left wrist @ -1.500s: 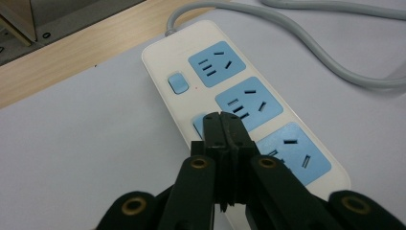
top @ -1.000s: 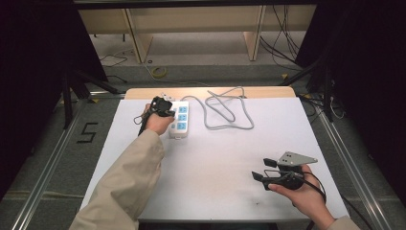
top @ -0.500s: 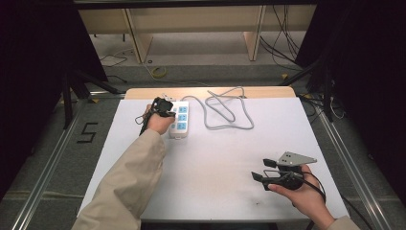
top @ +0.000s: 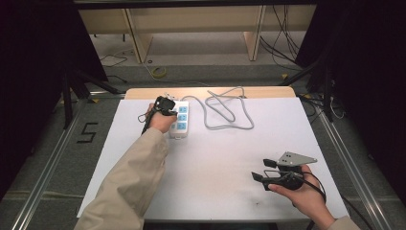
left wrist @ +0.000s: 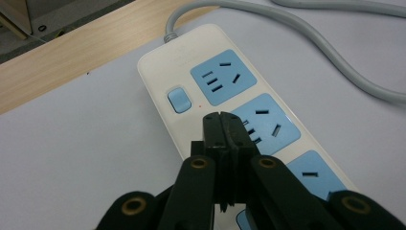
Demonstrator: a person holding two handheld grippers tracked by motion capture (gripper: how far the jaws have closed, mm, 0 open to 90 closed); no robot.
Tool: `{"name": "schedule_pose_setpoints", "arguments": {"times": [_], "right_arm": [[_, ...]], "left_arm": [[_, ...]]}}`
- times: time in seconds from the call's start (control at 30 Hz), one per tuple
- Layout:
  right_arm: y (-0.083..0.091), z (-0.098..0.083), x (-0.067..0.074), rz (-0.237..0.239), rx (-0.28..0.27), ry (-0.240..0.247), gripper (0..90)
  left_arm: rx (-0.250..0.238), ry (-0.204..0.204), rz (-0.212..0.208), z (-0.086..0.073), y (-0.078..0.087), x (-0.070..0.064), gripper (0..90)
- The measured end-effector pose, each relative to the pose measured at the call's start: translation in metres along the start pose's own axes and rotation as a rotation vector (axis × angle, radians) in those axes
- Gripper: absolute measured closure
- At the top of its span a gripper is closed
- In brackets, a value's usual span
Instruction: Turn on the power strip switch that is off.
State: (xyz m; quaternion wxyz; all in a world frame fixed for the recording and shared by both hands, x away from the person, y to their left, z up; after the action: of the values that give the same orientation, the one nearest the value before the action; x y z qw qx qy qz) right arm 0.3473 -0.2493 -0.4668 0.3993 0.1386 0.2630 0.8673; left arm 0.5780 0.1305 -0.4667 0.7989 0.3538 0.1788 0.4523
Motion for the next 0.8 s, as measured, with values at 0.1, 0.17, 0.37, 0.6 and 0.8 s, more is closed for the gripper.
{"name": "schedule_pose_setpoints", "arguments": {"times": [0.1,0.17,0.37,0.6,0.8], "right_arm": [[-0.0002,0.0001,0.0007,0.003,-0.001,0.002,30.7],[-0.0002,0.0001,0.0007,0.002,-0.002,0.004,30.7],[-0.0002,0.0003,0.0007,0.003,-0.001,0.005,30.7],[0.0005,0.0003,0.0008,0.003,-0.001,0.008,30.7],[0.0006,0.0004,0.0007,0.004,-0.002,0.006,30.7]], "left_arm": [[0.01,0.006,0.007,-0.0001,0.0001,0.0013,89.8],[0.015,0.01,0.014,-0.0008,-0.0001,0.0031,89.8],[0.023,0.019,0.011,-0.0021,-0.0002,0.0052,89.9],[0.015,0.027,0.004,-0.0011,-0.0027,0.0037,89.9],[0.015,0.021,0.004,-0.0003,-0.0035,0.0032,89.9]]}}
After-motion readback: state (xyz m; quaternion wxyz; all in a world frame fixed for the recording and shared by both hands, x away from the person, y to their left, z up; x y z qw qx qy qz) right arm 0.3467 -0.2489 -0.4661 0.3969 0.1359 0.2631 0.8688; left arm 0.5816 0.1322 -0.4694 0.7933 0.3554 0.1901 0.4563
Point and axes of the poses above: each handheld gripper's, and its own axes: y roughly backward along the jaws, z roughly out of its top, x roughly to its left, the point moved 2 cm from there along -y, roughly forward along the jaws, and after that the axes turned 6 degrees about -z, right-handed, at the moved point
